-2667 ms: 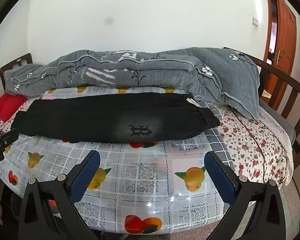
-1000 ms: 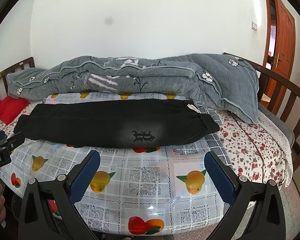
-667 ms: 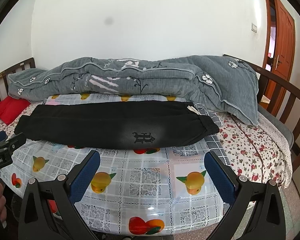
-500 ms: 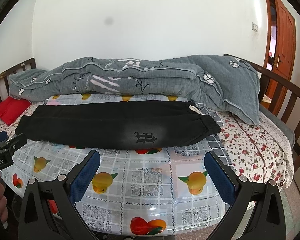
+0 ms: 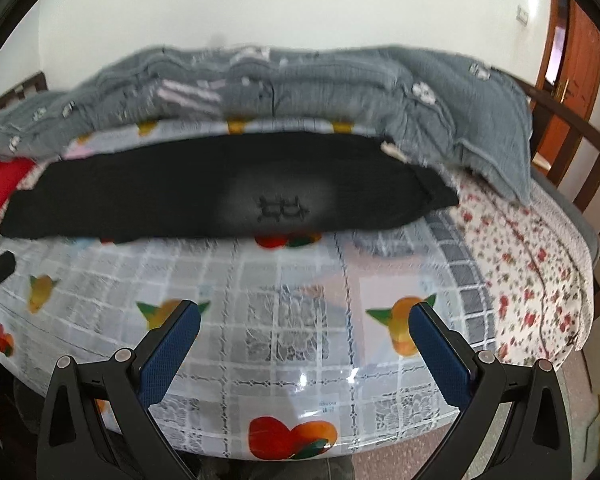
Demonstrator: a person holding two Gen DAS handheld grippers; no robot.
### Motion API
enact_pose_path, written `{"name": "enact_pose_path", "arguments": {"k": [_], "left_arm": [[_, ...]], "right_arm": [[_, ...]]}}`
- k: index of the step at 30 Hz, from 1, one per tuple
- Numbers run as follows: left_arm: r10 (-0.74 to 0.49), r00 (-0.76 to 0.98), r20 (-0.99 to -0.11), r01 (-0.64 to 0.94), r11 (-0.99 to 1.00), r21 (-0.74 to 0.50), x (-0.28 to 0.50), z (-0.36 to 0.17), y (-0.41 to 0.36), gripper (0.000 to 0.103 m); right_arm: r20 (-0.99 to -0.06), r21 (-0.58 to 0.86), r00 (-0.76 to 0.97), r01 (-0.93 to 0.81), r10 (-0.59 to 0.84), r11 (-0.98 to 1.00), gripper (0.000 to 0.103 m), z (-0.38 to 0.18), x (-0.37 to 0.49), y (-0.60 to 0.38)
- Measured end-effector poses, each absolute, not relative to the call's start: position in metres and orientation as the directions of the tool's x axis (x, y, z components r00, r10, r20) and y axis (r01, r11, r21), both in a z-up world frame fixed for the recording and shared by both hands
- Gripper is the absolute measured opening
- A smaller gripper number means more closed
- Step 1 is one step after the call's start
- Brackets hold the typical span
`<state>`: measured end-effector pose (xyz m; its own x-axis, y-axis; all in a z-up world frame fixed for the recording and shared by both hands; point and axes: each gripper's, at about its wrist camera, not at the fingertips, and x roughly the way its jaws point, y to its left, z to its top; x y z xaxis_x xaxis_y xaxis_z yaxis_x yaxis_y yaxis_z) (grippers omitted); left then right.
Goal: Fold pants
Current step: 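Reach both grippers to the trousers' waistband and close on it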
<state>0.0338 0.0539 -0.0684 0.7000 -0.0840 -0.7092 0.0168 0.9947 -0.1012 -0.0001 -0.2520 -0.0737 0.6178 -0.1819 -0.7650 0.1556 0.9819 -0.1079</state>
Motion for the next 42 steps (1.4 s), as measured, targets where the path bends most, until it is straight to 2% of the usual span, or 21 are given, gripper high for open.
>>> {"name": "enact_pose_path", "arguments": {"k": [4, 7, 10, 12, 15, 19, 24, 27, 29, 30, 31, 32, 33, 34, 35, 36, 37, 38, 39, 42], "left_arm": [[-0.086, 0.674, -0.734, -0.021, 0.991, -0.135, 0.048, -0.100, 0.079, 0.099], [-0.052, 0.648, -0.760, -0.081, 0.987, -0.136, 0.060, -0.124, 0.100, 0.097], [-0.042, 0.626, -0.779, -0.124, 0.981, -0.152, 0.074, -0.145, 0.122, 0.091], [-0.080, 0.624, -0.778, -0.137, 0.968, -0.210, 0.083, -0.155, 0.138, 0.091], [-0.111, 0.636, -0.764, -0.149, 0.953, -0.263, 0.093, -0.166, 0.155, 0.090], [-0.146, 0.686, -0.713, -0.145, 0.933, -0.330, 0.104, -0.167, 0.172, 0.090], [-0.169, 0.704, -0.690, -0.185, 0.894, -0.408, 0.133, -0.167, 0.190, 0.090], [-0.186, 0.702, -0.688, -0.221, 0.861, -0.458, 0.155, -0.170, 0.203, 0.081], [-0.186, 0.700, -0.690, -0.248, 0.842, -0.478, 0.167, -0.171, 0.211, 0.068], [-0.185, 0.699, -0.691, -0.265, 0.831, -0.490, 0.173, -0.171, 0.215, 0.064], [-0.181, 0.697, -0.694, -0.282, 0.821, -0.497, 0.177, -0.172, 0.220, 0.055], [-0.174, 0.687, -0.705, -0.307, 0.810, -0.500, 0.181, -0.173, 0.224, 0.047], [-0.169, 0.684, -0.710, -0.331, 0.795, -0.508, 0.185, -0.174, 0.229, 0.043], [-0.161, 0.675, -0.720, -0.357, 0.782, -0.510, 0.189, -0.175, 0.234, 0.033], [-0.155, 0.662, -0.733, -0.379, 0.774, -0.506, 0.192, -0.176, 0.238, 0.020], [-0.148, 0.647, -0.748, -0.401, 0.769, -0.499, 0.196, -0.177, 0.241, 0.014], [-0.150, 0.636, -0.757, -0.407, 0.768, -0.495, 0.198, -0.176, 0.243, 0.009], [-0.153, 0.632, -0.759, -0.399, 0.776, -0.489, 0.199, -0.174, 0.244, 0.008], [-0.144, 0.641, -0.754, -0.383, 0.791, -0.476, 0.196, -0.167, 0.242, 0.008], [-0.100, 0.692, -0.715, -0.327, 0.839, -0.435, 0.189, -0.139, 0.234, 0.008]], "right_arm": [[-0.776, -0.037, 0.617, 0.157, -0.127, 0.987, 0.102, -0.102, 0.011, -0.264], [-0.818, 0.038, 0.571, 0.164, -0.063, 0.986, 0.102, -0.126, 0.024, -0.277], [-0.826, 0.019, 0.558, 0.170, -0.080, 0.985, 0.097, -0.144, 0.034, -0.287], [-0.831, 0.007, 0.548, 0.178, -0.093, 0.984, 0.095, -0.154, 0.041, -0.293], [-0.863, 0.070, 0.503, 0.188, -0.035, 0.980, 0.093, -0.166, 0.051, -0.309], [-0.811, 0.131, 0.585, 0.194, -0.008, 0.972, 0.093, -0.159, 0.057, -0.328], [-0.757, 0.292, 0.647, 0.204, 0.096, 0.934, 0.082, -0.156, 0.074, -0.357], [-0.746, 0.354, 0.654, 0.229, 0.126, 0.907, 0.068, -0.157, 0.092, -0.372], [-0.738, 0.394, 0.658, 0.239, 0.151, 0.887, 0.060, -0.159, 0.105, -0.379], [-0.734, 0.420, 0.657, 0.242, 0.171, 0.874, 0.057, -0.162, 0.112, -0.383], [-0.735, 0.440, 0.651, 0.248, 0.187, 0.863, 0.056, -0.166, 0.118, -0.385], [-0.735, 0.455, 0.649, 0.254, 0.198, 0.854, 0.050, -0.169, 0.123, -0.387], [-0.733, 0.465, 0.649, 0.261, 0.202, 0.846, 0.045, -0.173, 0.127, -0.388], [-0.732, 0.474, 0.648, 0.264, 0.209, 0.840, 0.044, -0.174, 0.130, -0.389], [-0.733, 0.478, 0.645, 0.266, 0.214, 0.837, 0.037, -0.175, 0.134, -0.388], [-0.739, 0.476, 0.639, 0.271, 0.214, 0.837, 0.031, -0.176, 0.138, -0.387], [-0.744, 0.471, 0.633, 0.272, 0.213, 0.839, 0.027, -0.176, 0.142, -0.386], [-0.745, 0.464, 0.632, 0.265, 0.211, 0.845, 0.019, -0.174, 0.144, -0.384], [-0.733, 0.446, 0.653, 0.251, 0.190, 0.859, 0.016, -0.164, 0.143, -0.381], [-0.680, 0.419, 0.711, 0.178, 0.178, 0.890, 0.015, -0.137, 0.137, -0.373]]}}
